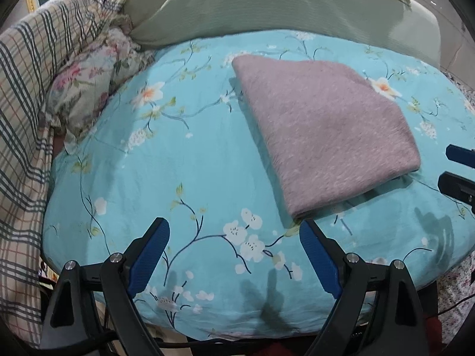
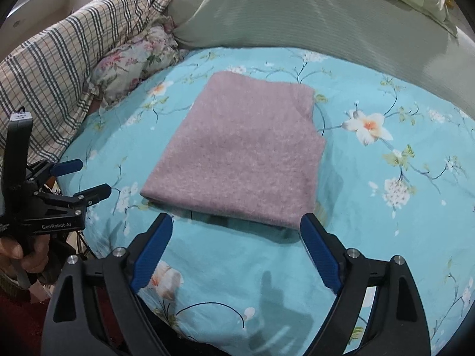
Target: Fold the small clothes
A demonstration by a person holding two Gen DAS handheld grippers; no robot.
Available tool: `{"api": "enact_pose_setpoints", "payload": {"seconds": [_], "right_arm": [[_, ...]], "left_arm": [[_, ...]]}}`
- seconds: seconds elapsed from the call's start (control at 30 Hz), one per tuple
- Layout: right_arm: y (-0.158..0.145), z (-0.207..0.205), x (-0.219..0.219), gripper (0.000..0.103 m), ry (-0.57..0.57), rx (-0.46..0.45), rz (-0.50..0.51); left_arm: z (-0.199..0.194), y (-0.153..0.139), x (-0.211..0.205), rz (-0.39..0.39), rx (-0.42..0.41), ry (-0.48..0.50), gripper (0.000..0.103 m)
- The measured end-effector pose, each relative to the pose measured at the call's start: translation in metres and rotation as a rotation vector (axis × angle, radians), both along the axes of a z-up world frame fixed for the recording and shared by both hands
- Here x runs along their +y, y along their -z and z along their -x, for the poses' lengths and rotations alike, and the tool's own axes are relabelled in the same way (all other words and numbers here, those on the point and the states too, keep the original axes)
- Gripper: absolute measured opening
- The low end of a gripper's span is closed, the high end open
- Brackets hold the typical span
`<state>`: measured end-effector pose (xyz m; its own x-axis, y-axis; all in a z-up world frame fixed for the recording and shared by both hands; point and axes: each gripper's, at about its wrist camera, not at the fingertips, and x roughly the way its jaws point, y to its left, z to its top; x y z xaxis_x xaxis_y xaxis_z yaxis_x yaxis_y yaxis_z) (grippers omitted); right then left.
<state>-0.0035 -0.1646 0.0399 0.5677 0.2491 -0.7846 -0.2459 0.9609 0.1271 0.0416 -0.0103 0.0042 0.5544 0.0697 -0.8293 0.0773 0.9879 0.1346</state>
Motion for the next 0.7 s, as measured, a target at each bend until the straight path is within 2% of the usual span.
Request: {"api": "enact_pose_setpoints", "payload": {"seconds": [0.3, 0.7], "right_arm": [[0.008, -0.011, 0.013, 0.088, -0.027, 0.027, 0.004], [0.001, -0.037, 0.010, 0.088, -0.017, 0.017, 0.016]], "left_arm": [[-0.013, 0.004, 0.007, 0.011, 0.001, -0.010, 0.090], [-0.031, -0.005, -0.006, 0.015, -0.025, 0.010, 0.090]]}}
